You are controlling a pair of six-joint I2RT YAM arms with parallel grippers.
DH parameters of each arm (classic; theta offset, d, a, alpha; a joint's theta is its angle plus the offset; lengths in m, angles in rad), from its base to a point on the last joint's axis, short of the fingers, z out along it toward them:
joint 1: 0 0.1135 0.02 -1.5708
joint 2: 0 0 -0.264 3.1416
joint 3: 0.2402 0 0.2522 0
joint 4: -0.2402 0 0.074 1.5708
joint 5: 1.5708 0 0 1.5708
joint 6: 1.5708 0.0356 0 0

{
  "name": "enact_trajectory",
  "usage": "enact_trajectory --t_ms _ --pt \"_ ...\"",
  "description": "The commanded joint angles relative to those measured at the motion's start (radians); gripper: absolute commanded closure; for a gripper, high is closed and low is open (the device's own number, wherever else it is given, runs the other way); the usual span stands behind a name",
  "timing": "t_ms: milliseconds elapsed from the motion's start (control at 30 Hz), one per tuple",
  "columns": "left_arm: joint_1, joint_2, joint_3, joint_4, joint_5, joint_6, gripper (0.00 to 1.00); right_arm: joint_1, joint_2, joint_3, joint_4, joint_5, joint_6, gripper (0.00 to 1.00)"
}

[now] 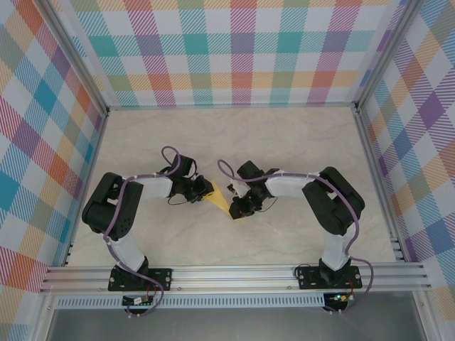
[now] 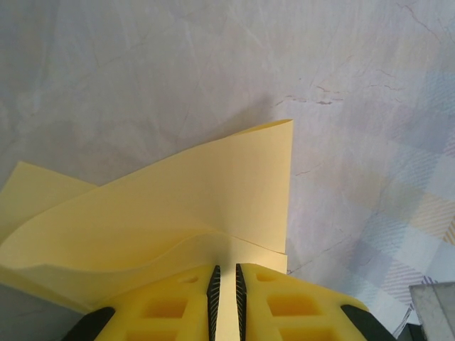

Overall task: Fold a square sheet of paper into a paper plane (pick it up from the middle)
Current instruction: Fold the wing for the fifth time at the center of the table.

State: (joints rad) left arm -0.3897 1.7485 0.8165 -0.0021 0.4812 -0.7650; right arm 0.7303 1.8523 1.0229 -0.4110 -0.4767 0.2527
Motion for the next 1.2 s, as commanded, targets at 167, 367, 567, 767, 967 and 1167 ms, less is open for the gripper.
enact_trajectory --t_ms 167,367,567,767,967,1167 --pt "-0.003 0.029 0.002 -0.037 -0.052 0.021 0.82 0.002 -0.129 0.002 -0.042 0.039 -0.002 0.86" --pt "-0.003 0.033 -0.003 -0.027 -0.047 0.021 0.82 0.003 -0.054 0.081 0.077 0.073 0.055 0.86" --pt "-0.003 0.034 0.000 -0.028 -0.043 0.021 0.81 0.025 0.047 0.169 0.138 0.075 0.083 0.87" --pt "-0.003 0.028 0.001 -0.029 -0.042 0.021 0.81 0.026 0.105 0.160 0.144 0.089 0.117 0.93" --pt "-0.003 0.029 0.002 -0.028 -0.040 0.021 0.81 0.025 0.068 0.076 0.145 0.084 0.117 0.95" --pt "-0.003 0.021 0.007 -0.021 -0.024 0.017 0.81 0.026 0.062 0.045 0.121 0.100 0.109 0.95"
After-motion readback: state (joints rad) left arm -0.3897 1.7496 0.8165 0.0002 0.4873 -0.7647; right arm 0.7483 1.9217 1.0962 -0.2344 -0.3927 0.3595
